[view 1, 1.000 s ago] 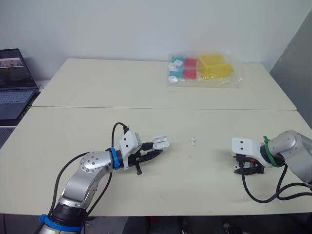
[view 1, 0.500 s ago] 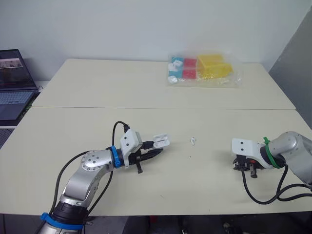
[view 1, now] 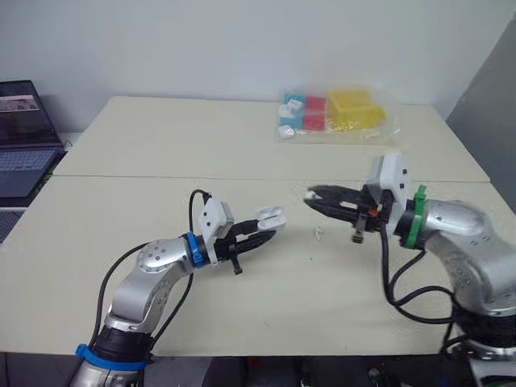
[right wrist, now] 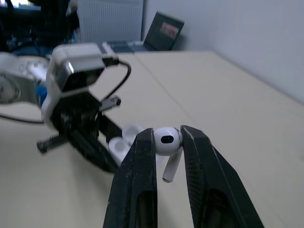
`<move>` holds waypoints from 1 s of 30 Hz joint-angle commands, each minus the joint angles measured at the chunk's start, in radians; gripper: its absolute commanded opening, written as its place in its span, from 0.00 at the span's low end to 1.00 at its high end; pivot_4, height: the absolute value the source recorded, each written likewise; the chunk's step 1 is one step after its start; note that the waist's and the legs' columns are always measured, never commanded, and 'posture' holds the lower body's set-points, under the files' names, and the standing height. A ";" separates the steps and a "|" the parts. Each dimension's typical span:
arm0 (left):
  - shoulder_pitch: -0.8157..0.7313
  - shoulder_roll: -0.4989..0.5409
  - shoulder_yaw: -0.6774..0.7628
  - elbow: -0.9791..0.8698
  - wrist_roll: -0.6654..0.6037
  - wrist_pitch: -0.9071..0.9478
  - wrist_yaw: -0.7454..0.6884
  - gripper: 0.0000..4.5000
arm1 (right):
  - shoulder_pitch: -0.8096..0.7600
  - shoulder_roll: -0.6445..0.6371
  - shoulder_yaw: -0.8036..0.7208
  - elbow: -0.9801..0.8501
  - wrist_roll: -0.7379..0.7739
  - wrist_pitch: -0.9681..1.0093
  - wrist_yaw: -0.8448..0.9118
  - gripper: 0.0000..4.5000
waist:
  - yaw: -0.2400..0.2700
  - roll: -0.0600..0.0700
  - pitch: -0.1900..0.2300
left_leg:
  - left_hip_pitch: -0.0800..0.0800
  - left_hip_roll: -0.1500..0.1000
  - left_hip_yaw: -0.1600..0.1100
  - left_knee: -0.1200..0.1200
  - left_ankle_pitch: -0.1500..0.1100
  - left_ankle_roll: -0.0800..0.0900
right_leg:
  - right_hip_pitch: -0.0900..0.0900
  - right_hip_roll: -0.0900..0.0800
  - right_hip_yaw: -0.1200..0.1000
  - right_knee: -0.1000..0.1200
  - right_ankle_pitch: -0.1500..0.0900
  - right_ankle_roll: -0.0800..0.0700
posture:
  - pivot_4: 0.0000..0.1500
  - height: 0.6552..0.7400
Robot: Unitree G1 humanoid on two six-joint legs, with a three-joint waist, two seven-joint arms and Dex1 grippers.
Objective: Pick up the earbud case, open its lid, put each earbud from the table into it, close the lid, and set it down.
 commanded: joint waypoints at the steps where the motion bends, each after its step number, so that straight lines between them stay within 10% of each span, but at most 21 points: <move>1: -0.029 -0.010 0.018 -0.029 -0.024 0.012 0.013 0.18 | -0.006 0.052 0.014 -0.051 0.003 -0.024 -0.113 0.09 | -0.001 0.000 0.000 | 0.000 0.000 0.001 0.000 0.000 0.000 | 0.000 -0.001 0.001 0.000 0.000 0.000 | 1.00 1.00; 30: -0.098 -0.013 0.041 -0.065 -0.122 0.132 0.038 0.18 | 0.126 0.105 0.249 0.176 -0.197 -0.477 -0.158 0.09 | -0.004 0.000 0.000 | 0.001 0.000 0.001 0.000 0.000 0.000 | 0.000 0.002 0.001 0.000 0.000 0.000 | 1.00 1.00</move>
